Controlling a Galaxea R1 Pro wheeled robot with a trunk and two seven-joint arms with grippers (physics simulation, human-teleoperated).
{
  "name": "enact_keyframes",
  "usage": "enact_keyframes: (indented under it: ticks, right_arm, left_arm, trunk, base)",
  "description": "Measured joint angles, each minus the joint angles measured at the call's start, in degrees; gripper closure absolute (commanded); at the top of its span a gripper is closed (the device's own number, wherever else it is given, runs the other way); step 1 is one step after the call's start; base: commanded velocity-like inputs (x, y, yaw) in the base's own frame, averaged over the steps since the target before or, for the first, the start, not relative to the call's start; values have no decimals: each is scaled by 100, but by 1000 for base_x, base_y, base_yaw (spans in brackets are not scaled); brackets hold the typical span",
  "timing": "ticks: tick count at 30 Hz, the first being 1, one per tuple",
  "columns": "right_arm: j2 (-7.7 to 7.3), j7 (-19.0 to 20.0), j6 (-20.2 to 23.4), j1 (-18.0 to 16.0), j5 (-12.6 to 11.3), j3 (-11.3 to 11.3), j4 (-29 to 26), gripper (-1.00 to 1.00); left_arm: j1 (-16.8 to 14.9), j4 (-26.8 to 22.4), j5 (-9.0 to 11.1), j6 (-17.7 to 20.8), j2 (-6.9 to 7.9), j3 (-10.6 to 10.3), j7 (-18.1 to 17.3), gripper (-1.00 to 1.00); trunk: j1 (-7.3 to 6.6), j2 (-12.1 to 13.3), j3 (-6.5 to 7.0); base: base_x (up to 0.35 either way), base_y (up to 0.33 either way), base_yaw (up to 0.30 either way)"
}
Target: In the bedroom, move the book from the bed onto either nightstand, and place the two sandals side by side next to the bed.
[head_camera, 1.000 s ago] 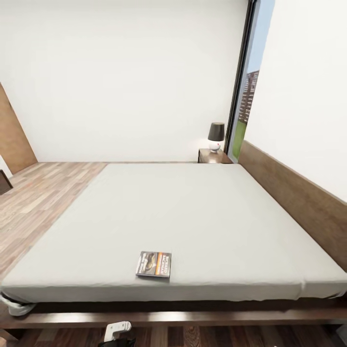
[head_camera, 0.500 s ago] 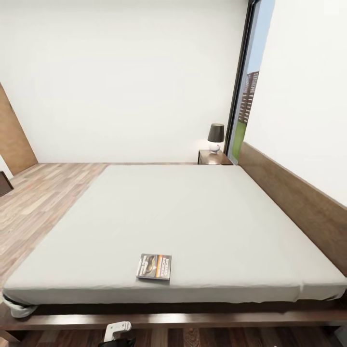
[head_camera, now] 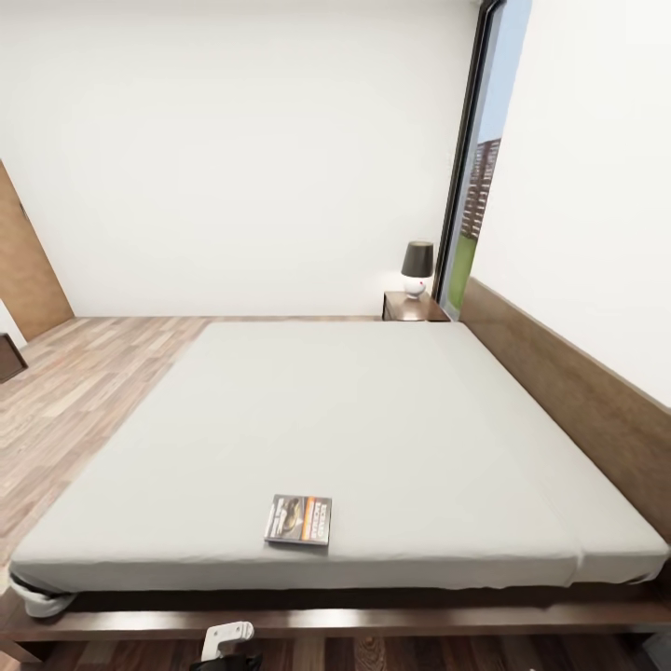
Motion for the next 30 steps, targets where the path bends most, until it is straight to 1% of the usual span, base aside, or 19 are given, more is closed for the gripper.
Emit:
enact_keyframes:
  ticks: [25, 30]
  right_arm:
    - [0, 0, -1, 0, 0, 0, 0, -100]
    - [0, -5, 0, 0, -25, 0, 0, -100]
  left_arm:
    - [2, 8, 0, 3, -7, -4, 0, -100]
    - [2, 88, -7, 1, -7, -6, -1, -100]
  trunk:
    - [-549, 1003, 449]
    - [-659, 1204, 539]
  base:
    - [0, 0, 0]
    - [0, 0, 0]
